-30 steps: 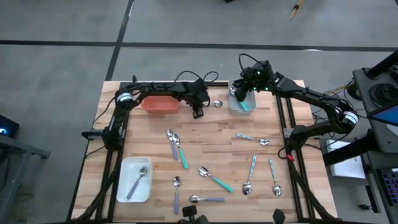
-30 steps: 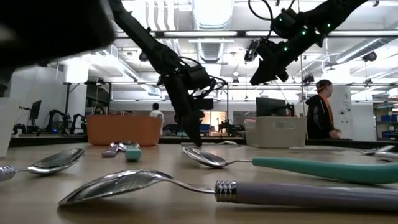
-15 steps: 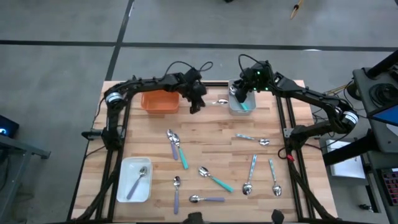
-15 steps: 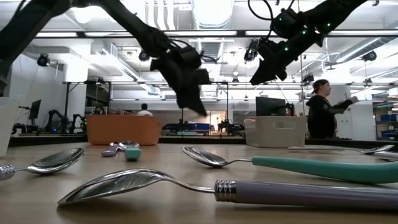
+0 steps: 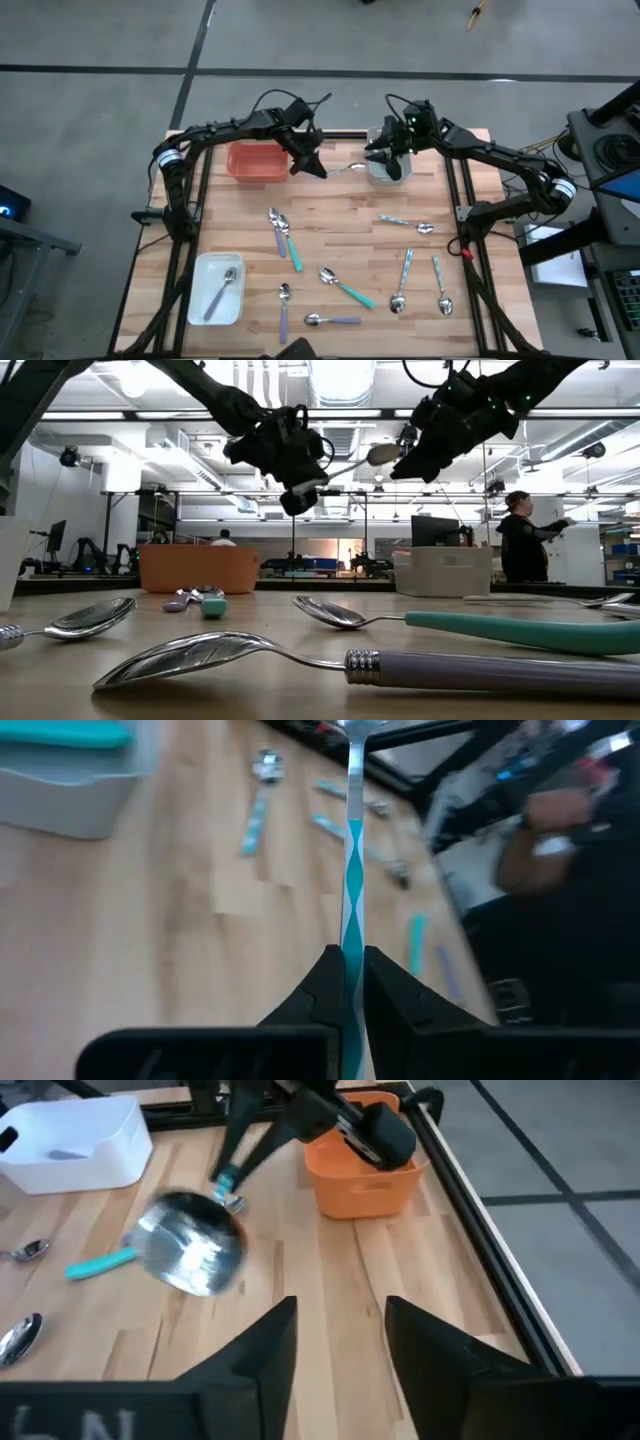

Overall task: Sort silverware by color (type)
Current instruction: Put the blue patterned spoon into the orange bin

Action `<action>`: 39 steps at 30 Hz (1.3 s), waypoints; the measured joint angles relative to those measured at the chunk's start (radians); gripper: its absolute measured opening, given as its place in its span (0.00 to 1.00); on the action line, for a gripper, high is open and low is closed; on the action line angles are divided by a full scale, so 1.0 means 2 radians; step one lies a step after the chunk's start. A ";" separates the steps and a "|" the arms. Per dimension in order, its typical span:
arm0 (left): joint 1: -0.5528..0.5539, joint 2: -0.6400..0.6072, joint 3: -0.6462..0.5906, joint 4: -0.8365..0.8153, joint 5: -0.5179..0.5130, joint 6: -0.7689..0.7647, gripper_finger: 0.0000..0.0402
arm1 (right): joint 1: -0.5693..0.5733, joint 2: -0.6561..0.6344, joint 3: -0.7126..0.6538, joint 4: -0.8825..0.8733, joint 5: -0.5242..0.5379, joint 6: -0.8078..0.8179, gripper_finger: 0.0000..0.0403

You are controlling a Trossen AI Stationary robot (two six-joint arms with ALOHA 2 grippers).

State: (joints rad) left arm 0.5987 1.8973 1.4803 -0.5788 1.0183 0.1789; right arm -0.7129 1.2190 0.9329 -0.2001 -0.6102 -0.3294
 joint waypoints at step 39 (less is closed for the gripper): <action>0.003 0.000 -0.002 -0.020 0.072 -0.029 0.00 | 0.076 0.038 0.002 0.099 0.026 -0.057 0.17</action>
State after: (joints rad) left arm 0.6044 1.8965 1.4757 -0.6178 1.1614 0.1213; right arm -0.5615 1.2947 0.9367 -0.0017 -0.5580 -0.4438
